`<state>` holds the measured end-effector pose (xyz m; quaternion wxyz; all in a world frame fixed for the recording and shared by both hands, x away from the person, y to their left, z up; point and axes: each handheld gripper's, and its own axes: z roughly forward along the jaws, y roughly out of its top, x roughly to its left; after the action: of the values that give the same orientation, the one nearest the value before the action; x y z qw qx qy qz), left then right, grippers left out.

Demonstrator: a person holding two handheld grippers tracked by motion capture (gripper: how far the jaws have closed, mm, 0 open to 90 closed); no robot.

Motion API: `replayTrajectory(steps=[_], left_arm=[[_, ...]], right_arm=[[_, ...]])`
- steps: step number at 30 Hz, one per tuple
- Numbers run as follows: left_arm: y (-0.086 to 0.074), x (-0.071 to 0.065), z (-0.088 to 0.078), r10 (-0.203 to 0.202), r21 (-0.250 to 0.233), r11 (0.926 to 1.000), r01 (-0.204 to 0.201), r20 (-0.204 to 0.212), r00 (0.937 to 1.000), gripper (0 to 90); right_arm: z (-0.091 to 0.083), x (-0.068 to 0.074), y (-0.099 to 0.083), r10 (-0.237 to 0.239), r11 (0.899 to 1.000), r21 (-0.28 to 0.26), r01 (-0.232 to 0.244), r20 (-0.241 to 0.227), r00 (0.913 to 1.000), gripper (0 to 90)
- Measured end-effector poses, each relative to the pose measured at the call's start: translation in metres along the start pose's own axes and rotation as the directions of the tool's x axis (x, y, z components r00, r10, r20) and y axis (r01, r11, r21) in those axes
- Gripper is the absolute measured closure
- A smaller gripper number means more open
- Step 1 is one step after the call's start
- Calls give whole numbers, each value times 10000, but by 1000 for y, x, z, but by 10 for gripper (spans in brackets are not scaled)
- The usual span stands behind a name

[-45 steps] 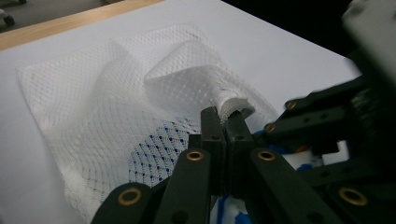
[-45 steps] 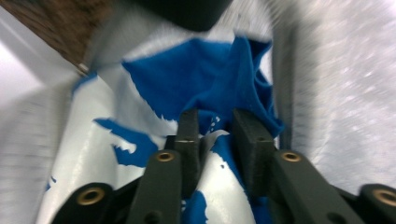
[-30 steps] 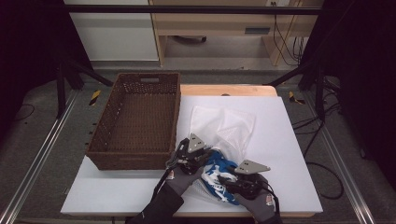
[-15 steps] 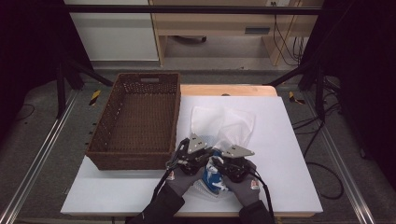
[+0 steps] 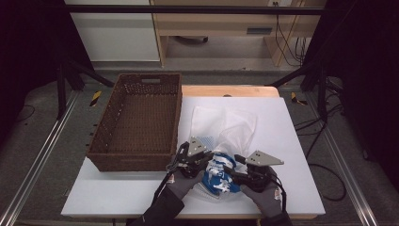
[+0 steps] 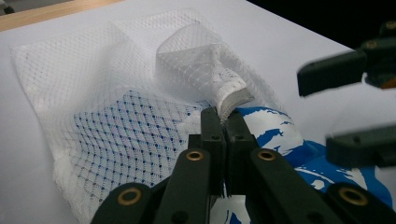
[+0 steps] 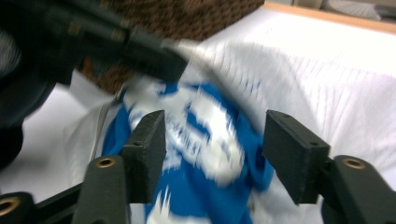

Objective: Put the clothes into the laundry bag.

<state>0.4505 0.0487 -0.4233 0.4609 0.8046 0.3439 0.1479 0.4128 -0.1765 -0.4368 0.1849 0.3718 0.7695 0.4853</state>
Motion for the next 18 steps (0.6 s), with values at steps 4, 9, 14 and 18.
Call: replayTrajectory(steps=[4, 9, 14, 18], left_arm=[[1, 0, 2, 37, 14, 10000, -37, -17, 10000, 884], [1, 0, 1, 2, -33, 10000, -3, -22, 10000, 884], [4, 0, -3, -89, -166, 9998, 91, 113, 9999, 884], [12, -5, -8, 117, -333, 9994, -115, 71, 9999, 885]], right_arm=[[16, 5, -19, -91, 9978, 652, 105, -217, 9997, 387], [33, 5, -29, -168, 9926, 1206, 135, 260, 9995, 785], [15, 16, -11, -569, 9973, 472, 567, 30, 9984, 808], [25, 25, 5, -887, 9936, 685, 893, -119, 9960, 794]])
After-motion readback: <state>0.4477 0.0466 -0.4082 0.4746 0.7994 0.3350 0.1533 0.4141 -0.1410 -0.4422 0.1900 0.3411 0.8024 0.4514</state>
